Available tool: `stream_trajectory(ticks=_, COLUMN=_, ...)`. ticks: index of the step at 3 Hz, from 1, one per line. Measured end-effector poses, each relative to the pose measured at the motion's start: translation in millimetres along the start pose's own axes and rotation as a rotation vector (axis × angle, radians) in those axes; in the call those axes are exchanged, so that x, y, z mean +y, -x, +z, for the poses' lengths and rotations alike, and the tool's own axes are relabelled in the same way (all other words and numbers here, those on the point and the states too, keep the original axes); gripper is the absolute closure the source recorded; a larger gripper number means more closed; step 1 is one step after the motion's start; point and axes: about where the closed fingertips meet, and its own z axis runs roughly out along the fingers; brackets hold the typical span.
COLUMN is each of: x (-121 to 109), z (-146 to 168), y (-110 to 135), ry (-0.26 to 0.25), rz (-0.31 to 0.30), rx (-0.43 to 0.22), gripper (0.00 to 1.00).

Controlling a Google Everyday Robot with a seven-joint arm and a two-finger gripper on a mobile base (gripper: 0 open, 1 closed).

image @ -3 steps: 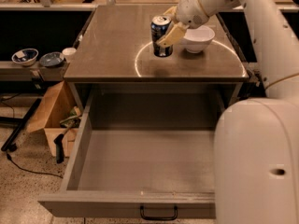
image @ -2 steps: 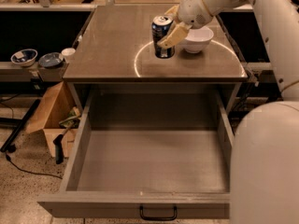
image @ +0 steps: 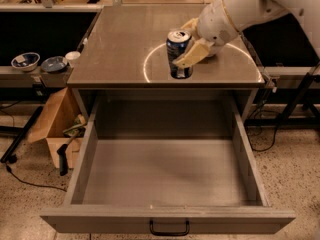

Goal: Place pepsi can into top drawer

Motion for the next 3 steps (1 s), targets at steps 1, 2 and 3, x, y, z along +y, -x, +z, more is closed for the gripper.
stream_trajectory(ticks=1, x=32.0, z=1.3, y=-2.6, ry=0.013, rz=0.019, rx=0.001, gripper=1.0)
stream_trajectory(ticks=2, x=41.6, z=5.1, y=-6.5, ry=0.026, rz=0.028, rx=0.006, gripper=1.0)
stream_trajectory(ticks=3, x=40.6, z=7.2, y=-6.4, ry=0.003, rz=0.019, rx=0.014, gripper=1.0)
